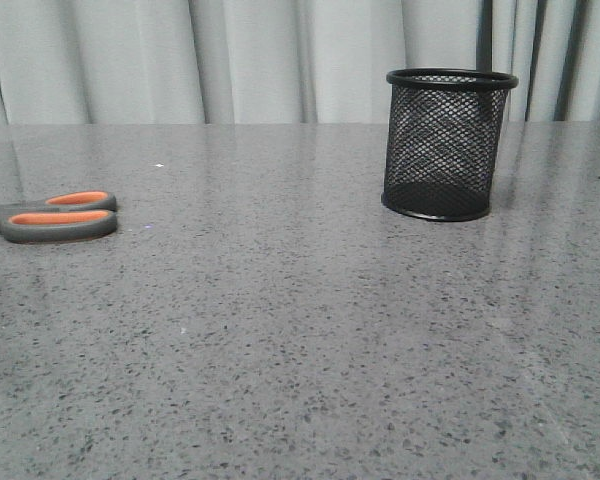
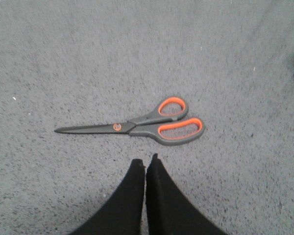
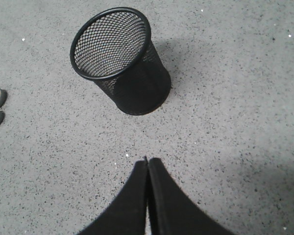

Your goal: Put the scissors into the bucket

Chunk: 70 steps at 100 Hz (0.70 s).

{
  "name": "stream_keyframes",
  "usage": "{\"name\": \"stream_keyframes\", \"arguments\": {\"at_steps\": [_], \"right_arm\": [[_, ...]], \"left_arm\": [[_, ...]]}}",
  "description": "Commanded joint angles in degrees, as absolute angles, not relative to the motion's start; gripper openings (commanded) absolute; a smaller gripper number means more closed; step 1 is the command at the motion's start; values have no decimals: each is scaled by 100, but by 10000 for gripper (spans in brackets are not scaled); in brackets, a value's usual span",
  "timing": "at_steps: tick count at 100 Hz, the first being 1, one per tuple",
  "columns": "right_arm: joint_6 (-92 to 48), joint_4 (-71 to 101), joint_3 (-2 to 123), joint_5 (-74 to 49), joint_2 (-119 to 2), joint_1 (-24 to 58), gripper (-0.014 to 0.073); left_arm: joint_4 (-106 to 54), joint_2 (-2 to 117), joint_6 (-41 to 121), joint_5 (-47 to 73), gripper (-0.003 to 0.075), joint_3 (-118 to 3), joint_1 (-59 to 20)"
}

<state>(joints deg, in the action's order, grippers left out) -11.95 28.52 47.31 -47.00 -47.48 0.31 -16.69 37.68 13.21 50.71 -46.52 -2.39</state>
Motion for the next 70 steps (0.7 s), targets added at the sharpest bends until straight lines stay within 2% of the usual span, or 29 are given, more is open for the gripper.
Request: {"name": "stream_keyframes", "arguments": {"at_steps": [1,6,13,25,32,53,70], "right_arm": [[-1483,3077,4989,-4499,-4852,5,-23],[-1664,3203,4987,-4525,-4913,5,23],[-1879,3381,4987,-4638,-5021,5,127],[-1896,3457,4987,-4683,-5168,5,348],[-1896,3485,4987,-4705,-5226,5,412],[-1908,3495,4987,-4705,-5236,5,415],[-2053,3495,4987,-4717,-5236,5,415]], "left_arm": [[-2086,4049,1648,4810,-13,-4844,-291],[-2254,4202,1899,4810,20,-4844,-291],[-2351,4436,2123,4799,119,-4894,-291],[-2326,4866,2500,4791,399,-5090,-291],[-2298,5163,2689,4820,496,-5277,-291],[-2233,6224,3660,5311,457,-6129,-291],[-2000,7220,4748,5952,457,-6932,-291]]}}
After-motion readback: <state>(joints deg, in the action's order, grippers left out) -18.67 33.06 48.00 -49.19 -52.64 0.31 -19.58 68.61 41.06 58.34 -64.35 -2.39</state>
